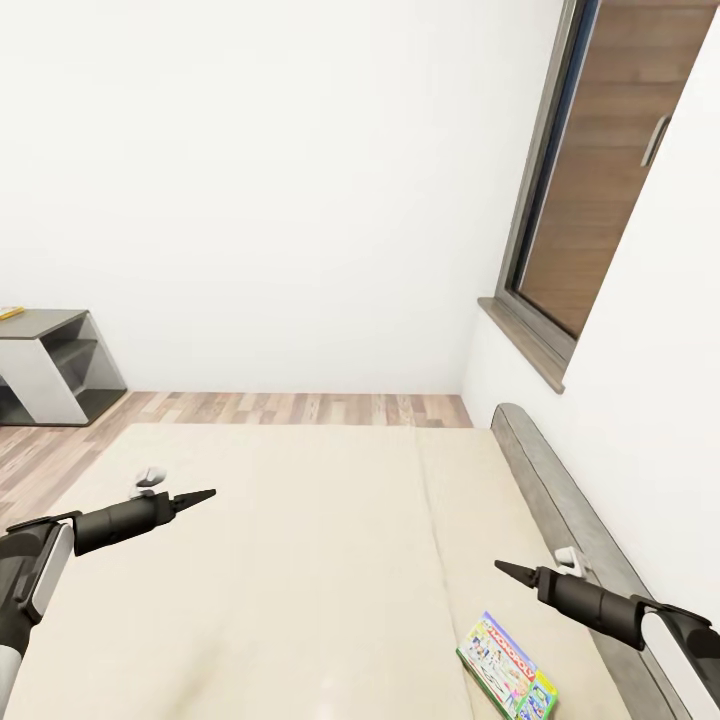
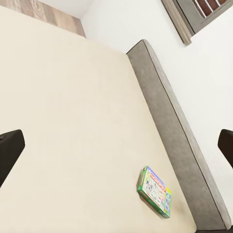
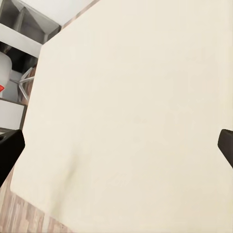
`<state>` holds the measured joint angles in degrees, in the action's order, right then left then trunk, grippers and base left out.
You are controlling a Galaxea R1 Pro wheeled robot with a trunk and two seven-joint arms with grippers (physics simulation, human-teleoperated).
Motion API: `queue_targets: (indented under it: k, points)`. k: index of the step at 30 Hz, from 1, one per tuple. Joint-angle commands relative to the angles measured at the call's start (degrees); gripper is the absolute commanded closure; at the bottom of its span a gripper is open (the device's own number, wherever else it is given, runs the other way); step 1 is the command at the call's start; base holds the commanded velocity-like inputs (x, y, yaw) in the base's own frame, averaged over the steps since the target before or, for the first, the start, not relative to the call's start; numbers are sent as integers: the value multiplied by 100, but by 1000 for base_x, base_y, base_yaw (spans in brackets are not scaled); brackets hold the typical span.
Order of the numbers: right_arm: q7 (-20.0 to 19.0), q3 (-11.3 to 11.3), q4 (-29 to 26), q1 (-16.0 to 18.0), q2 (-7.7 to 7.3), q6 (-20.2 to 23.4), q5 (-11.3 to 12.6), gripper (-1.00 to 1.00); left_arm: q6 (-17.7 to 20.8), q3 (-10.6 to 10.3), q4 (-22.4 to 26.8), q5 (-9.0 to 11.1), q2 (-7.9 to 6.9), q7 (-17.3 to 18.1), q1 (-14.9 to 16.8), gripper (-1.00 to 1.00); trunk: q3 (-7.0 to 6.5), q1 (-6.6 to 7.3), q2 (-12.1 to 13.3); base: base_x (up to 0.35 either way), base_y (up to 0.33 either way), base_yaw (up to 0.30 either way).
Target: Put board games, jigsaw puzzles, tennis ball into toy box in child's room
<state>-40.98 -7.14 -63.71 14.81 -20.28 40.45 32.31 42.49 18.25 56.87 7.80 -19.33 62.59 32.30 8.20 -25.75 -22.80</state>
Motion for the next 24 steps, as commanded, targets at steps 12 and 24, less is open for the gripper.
queue_targets:
  k: [12, 24]
  points:
    - [-6, -7, -8, 5, -4, 43, 24, -100, 40, -3, 1, 21, -1, 14, 5, -100, 12, -3, -12, 0, 0, 0]
    - [56, 9, 11, 12, 58, 43, 5, -100, 40, -4, 0, 28, -1, 16, 5, -100, 12, -3, -12, 0, 0, 0]
